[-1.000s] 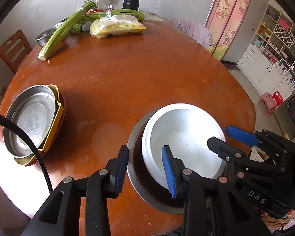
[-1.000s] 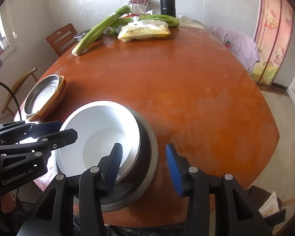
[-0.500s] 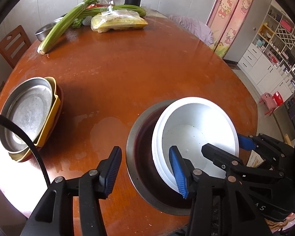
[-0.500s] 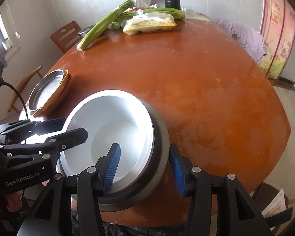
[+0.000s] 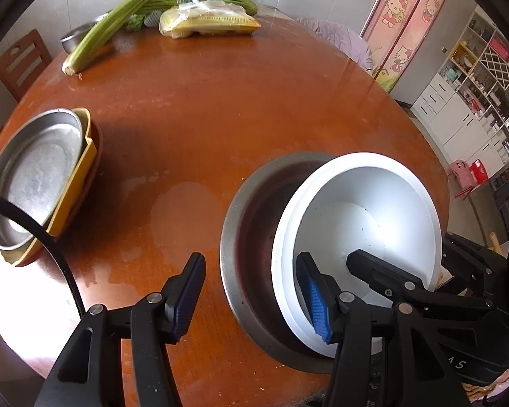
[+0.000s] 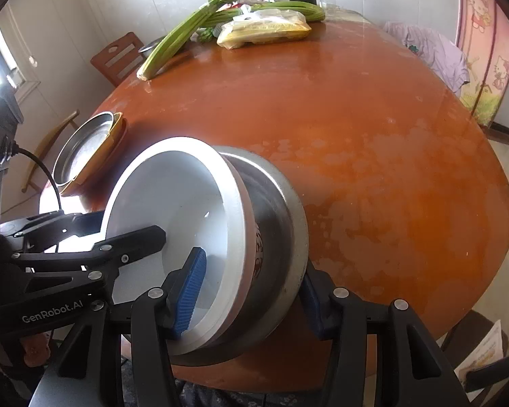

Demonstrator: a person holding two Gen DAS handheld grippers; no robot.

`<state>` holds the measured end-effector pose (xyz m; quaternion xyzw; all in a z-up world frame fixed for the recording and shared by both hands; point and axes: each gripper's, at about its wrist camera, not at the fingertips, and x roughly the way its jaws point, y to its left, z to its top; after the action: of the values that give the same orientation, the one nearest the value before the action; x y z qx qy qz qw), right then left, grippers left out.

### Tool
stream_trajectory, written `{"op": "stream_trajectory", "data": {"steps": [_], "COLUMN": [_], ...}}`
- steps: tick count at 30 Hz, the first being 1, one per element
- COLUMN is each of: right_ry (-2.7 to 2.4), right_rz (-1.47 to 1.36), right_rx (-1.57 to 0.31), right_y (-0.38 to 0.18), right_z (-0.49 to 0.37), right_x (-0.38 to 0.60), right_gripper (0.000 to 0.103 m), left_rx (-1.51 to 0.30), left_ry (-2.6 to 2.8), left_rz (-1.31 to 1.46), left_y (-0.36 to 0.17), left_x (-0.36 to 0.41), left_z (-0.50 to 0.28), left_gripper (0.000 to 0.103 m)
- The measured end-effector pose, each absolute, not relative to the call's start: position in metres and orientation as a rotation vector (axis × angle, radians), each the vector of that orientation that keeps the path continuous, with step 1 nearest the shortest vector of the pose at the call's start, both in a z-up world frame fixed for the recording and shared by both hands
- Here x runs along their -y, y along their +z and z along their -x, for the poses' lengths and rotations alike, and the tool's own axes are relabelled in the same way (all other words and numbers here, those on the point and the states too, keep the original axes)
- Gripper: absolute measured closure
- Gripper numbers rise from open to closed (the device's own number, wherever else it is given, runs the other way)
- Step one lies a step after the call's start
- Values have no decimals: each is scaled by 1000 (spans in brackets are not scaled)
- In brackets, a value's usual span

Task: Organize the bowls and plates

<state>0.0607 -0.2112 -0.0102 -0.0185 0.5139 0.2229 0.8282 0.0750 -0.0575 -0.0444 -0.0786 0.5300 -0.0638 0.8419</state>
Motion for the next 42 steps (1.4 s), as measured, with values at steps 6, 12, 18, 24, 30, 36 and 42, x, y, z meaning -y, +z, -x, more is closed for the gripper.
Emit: {"op": "stream_trajectory", "data": {"steps": [6, 12, 18, 24, 30, 36, 42], "right_ry": [488, 495, 503, 512, 538, 565, 587], "right_rz": [23, 17, 18, 32, 56, 74, 89], "right_rx": [-1086, -1085, -1094, -1093, -1088, -1077, -1060], "right_y": [-10, -10, -10, -5, 2, 13, 25], "right_z": [-60, -60, -62, -69, -79, -90, -97], "right_x": [213, 214, 213, 206, 190, 173, 156], "right_gripper": [49, 49, 49, 49, 49, 49, 49], "left_rx": [-1117, -1121, -1122, -1116, -1104, -1084, -1065], "left_ry": [-175, -170, -158, -144, -119, -96, -77], "left_rz": [185, 182, 177, 185, 210, 233, 246], "left_y": [-45, -44, -42, -35, -26, -12, 1], "left_x": [61, 63, 63, 57, 41, 24, 8], "left_z": [-75, -75, -76, -77, -79, -82, -85], "left_gripper": [59, 60, 61, 61, 61, 61, 61]}}
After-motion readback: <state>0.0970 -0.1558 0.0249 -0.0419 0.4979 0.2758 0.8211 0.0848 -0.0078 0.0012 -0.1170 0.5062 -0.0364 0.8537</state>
